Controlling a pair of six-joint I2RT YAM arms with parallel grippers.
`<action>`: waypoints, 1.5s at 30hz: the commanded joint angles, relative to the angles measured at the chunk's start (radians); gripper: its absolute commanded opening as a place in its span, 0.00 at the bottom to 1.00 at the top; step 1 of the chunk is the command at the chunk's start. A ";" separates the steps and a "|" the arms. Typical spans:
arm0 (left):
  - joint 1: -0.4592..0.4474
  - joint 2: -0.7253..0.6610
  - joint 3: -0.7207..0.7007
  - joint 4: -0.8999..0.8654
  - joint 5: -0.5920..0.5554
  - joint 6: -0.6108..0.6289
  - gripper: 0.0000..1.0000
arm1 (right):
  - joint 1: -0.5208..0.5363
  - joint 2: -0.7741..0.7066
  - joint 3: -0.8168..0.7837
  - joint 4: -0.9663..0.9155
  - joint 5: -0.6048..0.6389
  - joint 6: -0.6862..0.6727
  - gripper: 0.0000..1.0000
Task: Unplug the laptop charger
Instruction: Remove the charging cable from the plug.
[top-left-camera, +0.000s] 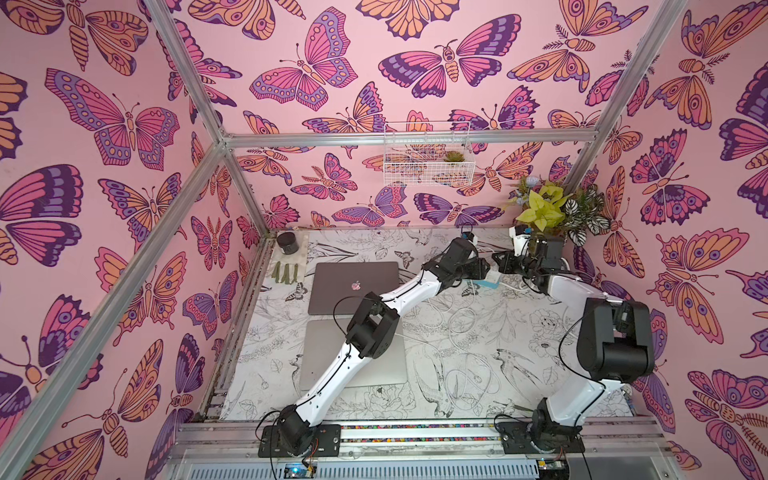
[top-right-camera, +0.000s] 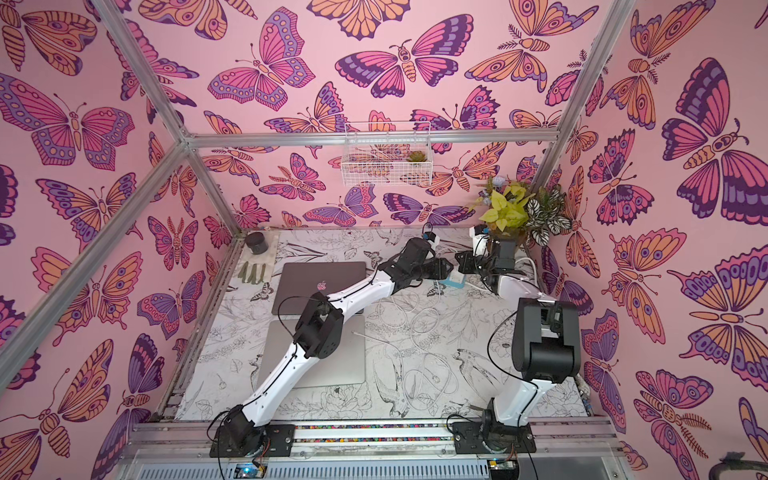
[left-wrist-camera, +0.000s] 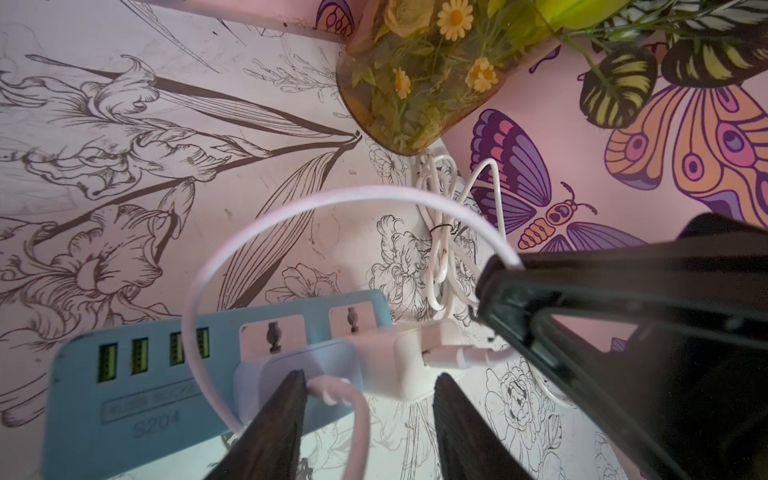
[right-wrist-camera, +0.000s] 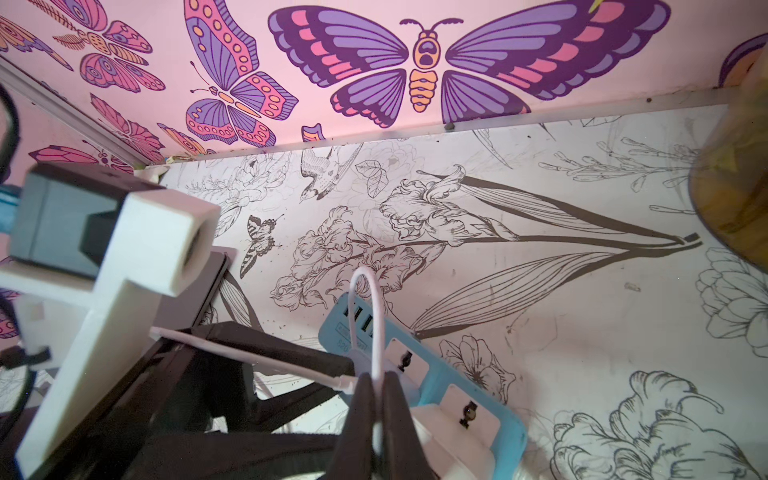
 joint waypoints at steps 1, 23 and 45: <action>-0.011 0.041 0.035 -0.050 -0.027 0.009 0.54 | 0.007 -0.006 -0.014 -0.031 0.043 0.013 0.00; -0.085 0.112 0.175 -0.201 -0.293 0.264 0.54 | 0.006 -0.033 -0.066 0.070 0.023 0.052 0.00; -0.110 0.217 0.243 -0.268 -0.276 0.409 0.53 | 0.006 -0.077 -0.071 0.121 0.010 0.109 0.00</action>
